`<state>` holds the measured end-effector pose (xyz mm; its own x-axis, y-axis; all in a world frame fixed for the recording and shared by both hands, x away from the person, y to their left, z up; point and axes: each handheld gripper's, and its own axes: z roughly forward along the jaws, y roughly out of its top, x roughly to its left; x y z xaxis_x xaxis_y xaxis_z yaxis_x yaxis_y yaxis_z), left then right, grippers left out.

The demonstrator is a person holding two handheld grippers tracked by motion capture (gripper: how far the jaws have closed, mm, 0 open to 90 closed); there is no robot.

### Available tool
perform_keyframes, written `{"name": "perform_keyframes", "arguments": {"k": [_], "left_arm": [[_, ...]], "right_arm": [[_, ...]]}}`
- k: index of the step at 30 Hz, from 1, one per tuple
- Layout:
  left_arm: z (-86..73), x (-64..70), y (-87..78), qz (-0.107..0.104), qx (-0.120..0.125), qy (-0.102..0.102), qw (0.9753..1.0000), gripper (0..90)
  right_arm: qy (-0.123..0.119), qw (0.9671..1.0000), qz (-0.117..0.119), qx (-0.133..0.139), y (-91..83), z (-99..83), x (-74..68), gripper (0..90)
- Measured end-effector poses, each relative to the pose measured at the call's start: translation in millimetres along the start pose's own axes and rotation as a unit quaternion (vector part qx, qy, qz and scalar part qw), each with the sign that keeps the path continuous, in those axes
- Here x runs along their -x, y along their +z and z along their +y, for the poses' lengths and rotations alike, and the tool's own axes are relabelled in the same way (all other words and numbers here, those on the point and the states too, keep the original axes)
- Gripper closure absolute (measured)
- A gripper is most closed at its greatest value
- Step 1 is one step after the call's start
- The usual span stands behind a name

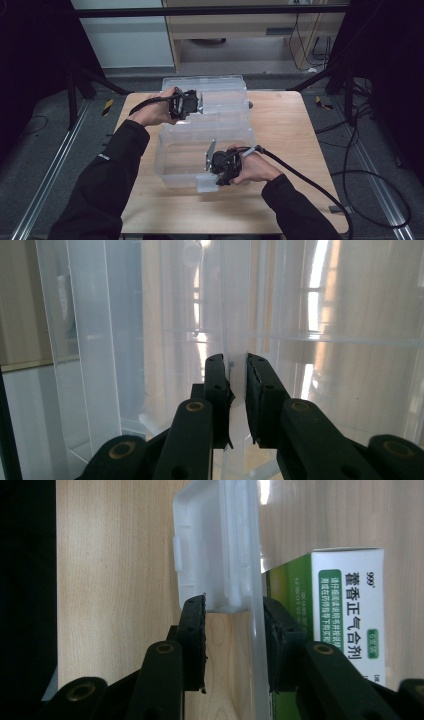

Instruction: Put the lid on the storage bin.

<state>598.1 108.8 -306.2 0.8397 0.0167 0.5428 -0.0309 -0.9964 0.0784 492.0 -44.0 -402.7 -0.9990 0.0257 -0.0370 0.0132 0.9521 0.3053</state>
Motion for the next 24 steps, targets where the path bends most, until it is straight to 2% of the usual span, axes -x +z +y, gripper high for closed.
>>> {"name": "perform_keyframes", "arguments": {"k": [9, 10, 11, 12, 14, 18, 19, 22, 23, 24], "left_arm": [[2.1, 7.3, -10.0, -0.009, 0.004, 0.01, 0.9999, 81.1], [2.0, 7.6, -11.7, 0.004, 0.004, 0.016, 0.9999, 81.1], [2.5, 8.0, -11.9, -0.005, 0.009, 0.023, 0.9997, 81.2], [2.4, 10.7, -12.9, -0.006, 0.013, 0.016, 0.9998, 81.2], [3.3, 12.6, -16.0, -0.005, 0.005, 0.017, 0.9998, 81.4], [3.2, 17.0, -20.1, 0.003, 0.008, 0.026, 0.9996, 81.6], [2.6, 18.2, -20.5, 0.007, 0.015, 0.029, 0.9994, 81.6], [1.3, 23.7, -24.7, 0.01, 0.011, 0.017, 0.9997, 81.7], [1.8, 23.6, -24.6, 0.01, 0.016, 0.025, 0.9995, 81.7], [1.8, 25.1, -25.4, 0.011, 0.016, 0.023, 0.9995, 81.7]], "right_arm": [[0.006, 1.0, -0.001, 0.001, 0.1, 0.1, -0.6, 66.2], [0.008, 1.0, -0.002, 0.003, 0.3, -0.1, -1.1, 66.1], [0.007, 1.0, -0.002, 0.002, 0.2, -0.3, -1.1, 66.2], [0.005, 1.0, -0.004, 0.002, 0.1, -0.3, -1.3, 66.2], [0.005, 1.0, -0.003, 0.002, 0.1, -0.5, -1.2, 66.1], [0.005, 1.0, -0.001, 0.006, 0.2, -1.2, -0.9, 66.2], [-0.001, 0.9999, -0.002, 0.011, 0.6, -1.5, -0.1, 66.1], [0.013, 0.9999, -0.001, 0.002, -0.4, -1.5, -1.8, 66.1], [0.01, 0.9999, -0.002, 0.004, 0.0, -1.2, -1.4, 66.1], [0.01, 0.9999, -0.003, 0.005, 0.3, -0.9, -1.5, 66.1]]}}
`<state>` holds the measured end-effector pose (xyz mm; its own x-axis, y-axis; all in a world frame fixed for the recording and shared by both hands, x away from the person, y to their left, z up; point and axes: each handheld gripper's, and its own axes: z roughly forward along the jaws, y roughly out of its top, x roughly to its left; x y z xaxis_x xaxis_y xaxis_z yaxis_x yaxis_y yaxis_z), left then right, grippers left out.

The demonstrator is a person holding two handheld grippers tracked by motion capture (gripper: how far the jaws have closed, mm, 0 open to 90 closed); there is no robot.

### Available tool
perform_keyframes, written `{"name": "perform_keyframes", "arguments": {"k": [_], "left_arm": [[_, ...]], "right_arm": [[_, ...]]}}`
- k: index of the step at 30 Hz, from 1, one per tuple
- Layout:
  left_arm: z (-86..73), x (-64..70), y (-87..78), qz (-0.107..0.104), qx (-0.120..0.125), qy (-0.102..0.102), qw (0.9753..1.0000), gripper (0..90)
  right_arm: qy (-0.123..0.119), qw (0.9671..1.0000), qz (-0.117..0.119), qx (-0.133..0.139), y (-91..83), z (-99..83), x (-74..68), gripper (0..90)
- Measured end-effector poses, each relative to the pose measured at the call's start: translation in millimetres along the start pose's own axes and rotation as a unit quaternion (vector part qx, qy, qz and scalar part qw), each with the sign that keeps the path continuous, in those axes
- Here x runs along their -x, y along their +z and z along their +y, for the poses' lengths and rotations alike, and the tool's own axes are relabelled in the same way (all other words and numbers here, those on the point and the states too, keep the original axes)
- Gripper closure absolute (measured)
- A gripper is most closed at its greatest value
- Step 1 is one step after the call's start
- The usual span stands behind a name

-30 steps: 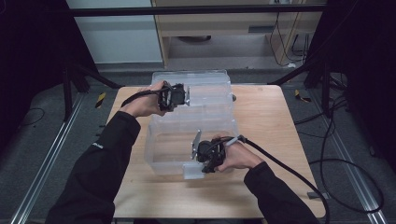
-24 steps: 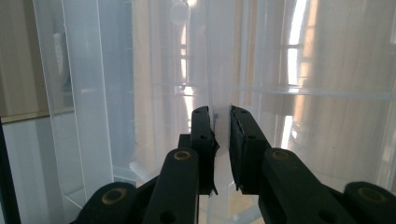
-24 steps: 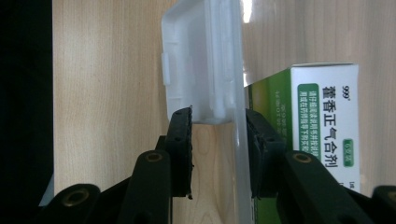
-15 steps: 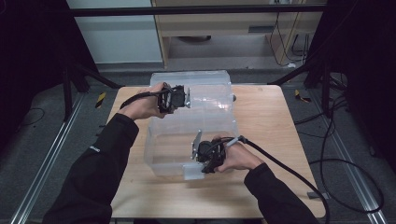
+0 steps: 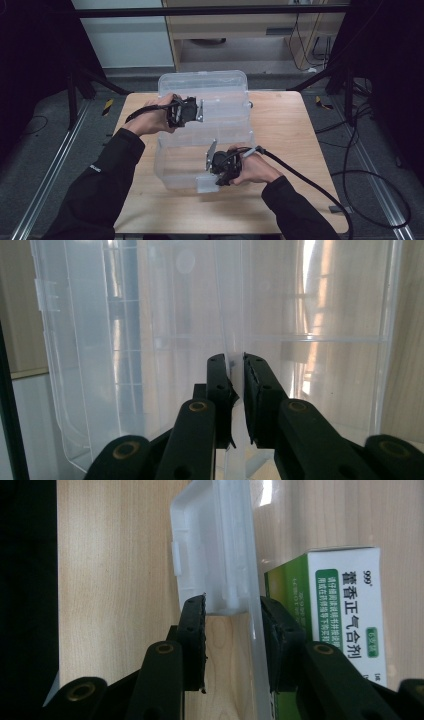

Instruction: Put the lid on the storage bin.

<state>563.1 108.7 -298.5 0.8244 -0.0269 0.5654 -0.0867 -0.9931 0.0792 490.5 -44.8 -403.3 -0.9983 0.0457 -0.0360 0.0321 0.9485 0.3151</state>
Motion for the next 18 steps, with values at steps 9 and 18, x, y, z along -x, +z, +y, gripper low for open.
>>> {"name": "perform_keyframes", "arguments": {"k": [9, 18], "left_arm": [[-1.8, 11.9, -7.5, 0.015, 0.008, -0.002, 0.9999, 81.8], [-2.2, 23.3, -13.8, 0.021, 0.004, 0.001, 0.9998, 81.9]], "right_arm": [[0.003, 1.0, -0.001, -0.002, -0.1, 0.1, -0.8, 66.1], [0.002, 1.0, -0.001, 0.002, -0.2, -0.7, -1.3, 66.0]]}}
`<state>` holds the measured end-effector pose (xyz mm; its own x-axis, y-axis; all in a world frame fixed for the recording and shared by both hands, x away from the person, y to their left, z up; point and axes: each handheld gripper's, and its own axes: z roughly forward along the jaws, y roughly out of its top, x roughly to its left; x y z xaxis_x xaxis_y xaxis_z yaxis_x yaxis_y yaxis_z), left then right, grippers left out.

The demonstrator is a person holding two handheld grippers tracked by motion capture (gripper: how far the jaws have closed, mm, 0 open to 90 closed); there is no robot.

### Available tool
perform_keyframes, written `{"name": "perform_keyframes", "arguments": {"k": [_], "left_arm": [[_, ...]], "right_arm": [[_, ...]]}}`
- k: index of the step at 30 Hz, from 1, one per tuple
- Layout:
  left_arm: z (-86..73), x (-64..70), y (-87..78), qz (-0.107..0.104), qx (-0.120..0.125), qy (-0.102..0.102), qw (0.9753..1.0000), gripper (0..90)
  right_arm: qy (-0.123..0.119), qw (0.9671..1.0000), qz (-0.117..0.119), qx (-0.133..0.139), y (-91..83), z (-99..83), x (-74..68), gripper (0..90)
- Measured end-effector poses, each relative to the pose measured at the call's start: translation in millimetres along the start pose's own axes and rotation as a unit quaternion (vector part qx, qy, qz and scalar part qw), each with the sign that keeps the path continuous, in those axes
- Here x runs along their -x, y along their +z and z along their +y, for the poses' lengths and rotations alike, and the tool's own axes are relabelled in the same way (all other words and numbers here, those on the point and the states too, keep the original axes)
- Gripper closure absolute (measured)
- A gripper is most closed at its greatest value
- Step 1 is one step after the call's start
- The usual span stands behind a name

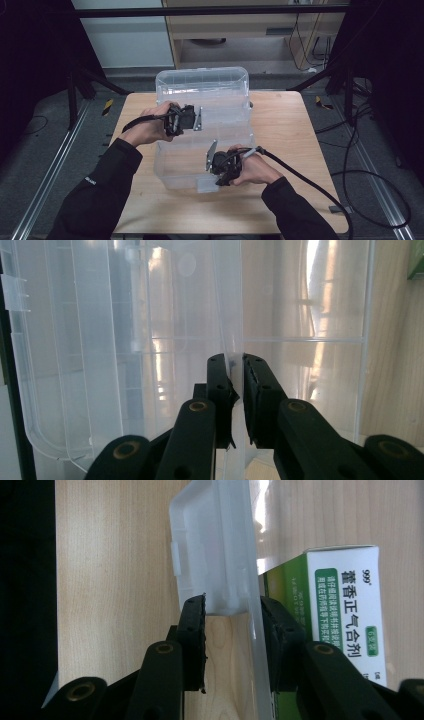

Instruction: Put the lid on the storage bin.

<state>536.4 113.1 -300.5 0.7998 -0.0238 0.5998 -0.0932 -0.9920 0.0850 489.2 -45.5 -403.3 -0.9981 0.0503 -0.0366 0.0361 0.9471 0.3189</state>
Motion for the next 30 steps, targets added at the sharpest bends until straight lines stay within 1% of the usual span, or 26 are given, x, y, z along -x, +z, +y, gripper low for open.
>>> {"name": "perform_keyframes", "arguments": {"k": [2, 4, 6, 9, 11, 14, 18, 19, 21, 22, 24, 27, 28, 29, 30], "left_arm": [[-0.5, 2.1, -0.4, 0.002, 0.004, -0.002, 1.0, 81.9], [-0.9, 4.7, -1.0, 0.006, 0.007, -0.001, 1.0, 82.0], [-1.1, 6.6, -2.4, 0.007, 0.004, -0.002, 1.0, 82.0], [-2.5, 10.2, -2.9, 0.011, 0.013, -0.003, 0.9999, 82.0], [-2.3, 11.9, -4.4, 0.012, 0.009, -0.002, 0.9999, 82.0], [-2.8, 16.6, -5.2, 0.016, 0.018, -0.003, 0.9997, 82.0], [-2.7, 20.6, -7.1, 0.015, 0.02, -0.003, 0.9997, 82.0], [-2.4, 21.1, -8.5, 0.013, 0.014, -0.001, 0.9998, 82.0], [-3.0, 23.5, -9.2, 0.014, 0.017, -0.002, 0.9998, 81.9], [-3.6, 24.5, -8.7, 0.016, 0.022, -0.003, 0.9996, 81.9], [-3.5, 22.8, -13.3, 0.014, -0.003, 0.02, 0.9997, 81.9], [-4.0, 26.3, -14.8, 0.013, -0.002, 0.02, 0.9997, 81.9], [-4.6, 29.3, -12.9, 0.015, 0.013, 0.008, 0.9998, 81.9], [-4.5, 31.2, -11.0, 0.009, 0.029, 0.001, 0.9995, 81.9], [-4.7, 32.4, -11.4, 0.009, 0.03, -0.001, 0.9995, 81.8]], "right_arm": [[-0.001, 1.0, 0.0, -0.001, 0.0, 0.1, 0.2, 66.0], [0.007, 1.0, 0.003, 0.003, 0.2, 0.2, -1.2, 66.0], [0.007, 1.0, 0.002, 0.004, 0.3, 0.0, -1.1, 65.9], [0.0, 1.0, 0.002, 0.005, 0.2, -0.6, 0.0, 66.0], [-0.003, 1.0, 0.001, 0.005, 0.2, -0.7, 0.3, 65.9], [0.001, 1.0, 0.002, 0.004, 0.0, -0.5, 0.0, 65.9], [0.002, 1.0, 0.001, 0.004, 0.1, -0.4, 0.0, 65.9], [0.002, 1.0, 0.001, 0.004, 0.1, -0.4, 0.1, 65.9], [-0.001, 1.0, 0.001, 0.005, 0.2, -0.7, 0.1, 65.8], [0.0, 1.0, -0.001, 0.005, 0.1, -0.7, -0.6, 65.8], [0.0, 1.0, -0.001, 0.001, -0.6, -0.6, -0.8, 65.7], [0.0, 1.0, 0.001, 0.005, -0.4, -1.0, -0.6, 65.7], [0.003, 1.0, 0.001, 0.009, 0.1, -1.1, -1.1, 65.7], [0.004, 0.9999, -0.005, 0.008, 0.2, -1.4, -1.4, 65.6], [0.004, 0.9999, -0.004, 0.01, 0.3, -1.6, -1.5, 65.6]]}}
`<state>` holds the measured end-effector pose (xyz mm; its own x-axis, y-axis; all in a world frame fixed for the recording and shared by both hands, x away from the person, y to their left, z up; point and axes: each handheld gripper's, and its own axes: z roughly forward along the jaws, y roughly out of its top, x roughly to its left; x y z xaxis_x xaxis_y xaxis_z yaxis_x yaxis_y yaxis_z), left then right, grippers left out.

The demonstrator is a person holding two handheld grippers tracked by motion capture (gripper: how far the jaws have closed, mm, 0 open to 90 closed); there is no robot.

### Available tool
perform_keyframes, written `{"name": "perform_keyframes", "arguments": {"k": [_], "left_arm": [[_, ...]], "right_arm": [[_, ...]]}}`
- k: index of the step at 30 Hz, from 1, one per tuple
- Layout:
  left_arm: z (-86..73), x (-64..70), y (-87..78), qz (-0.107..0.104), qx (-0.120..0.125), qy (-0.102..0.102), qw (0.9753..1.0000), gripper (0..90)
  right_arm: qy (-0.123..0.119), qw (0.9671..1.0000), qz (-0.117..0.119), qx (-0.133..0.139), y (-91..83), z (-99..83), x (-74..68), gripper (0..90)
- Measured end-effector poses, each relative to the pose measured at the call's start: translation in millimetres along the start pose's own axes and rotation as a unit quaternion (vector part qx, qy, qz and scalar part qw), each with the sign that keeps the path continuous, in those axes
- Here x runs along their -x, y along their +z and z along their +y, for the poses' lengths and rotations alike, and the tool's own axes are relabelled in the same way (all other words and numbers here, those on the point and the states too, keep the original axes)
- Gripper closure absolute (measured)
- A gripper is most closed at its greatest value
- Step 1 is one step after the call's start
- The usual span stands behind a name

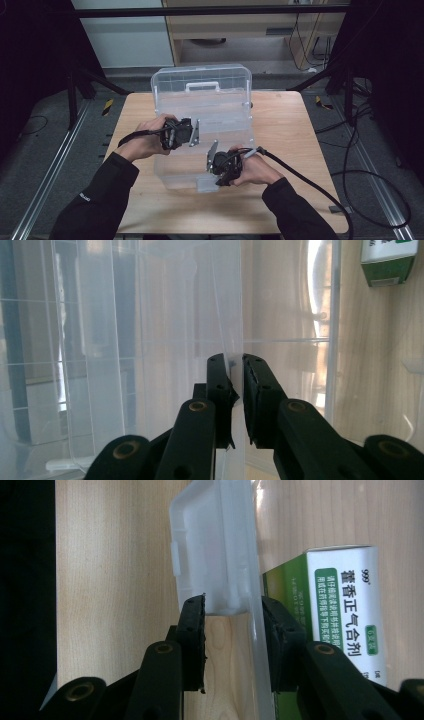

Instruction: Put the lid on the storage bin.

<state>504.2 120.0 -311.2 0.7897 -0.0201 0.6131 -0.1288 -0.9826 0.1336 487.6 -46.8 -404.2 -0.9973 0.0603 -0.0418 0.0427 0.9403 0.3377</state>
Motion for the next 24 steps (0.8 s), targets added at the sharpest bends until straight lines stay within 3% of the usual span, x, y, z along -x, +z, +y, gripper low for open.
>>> {"name": "perform_keyframes", "arguments": {"k": [14, 19, 24], "left_arm": [[-2.1, 13.0, -4.4, -0.001, 0.006, -0.011, 0.9999, 81.6], [-1.3, 16.4, -5.2, -0.004, 0.003, -0.01, 0.9999, 81.5], [-0.7, 18.2, -5.4, -0.004, 0.001, -0.012, 0.9999, 81.4]], "right_arm": [[0.003, 0.9999, -0.007, 0.009, -0.5, -1.3, -2.9, 63.6], [0.017, 0.9995, -0.016, 0.022, -2.8, -4.1, -4.1, 62.9], [0.026, 0.9978, -0.027, 0.055, -15.6, -9.3, -6.6, 58.6]]}}
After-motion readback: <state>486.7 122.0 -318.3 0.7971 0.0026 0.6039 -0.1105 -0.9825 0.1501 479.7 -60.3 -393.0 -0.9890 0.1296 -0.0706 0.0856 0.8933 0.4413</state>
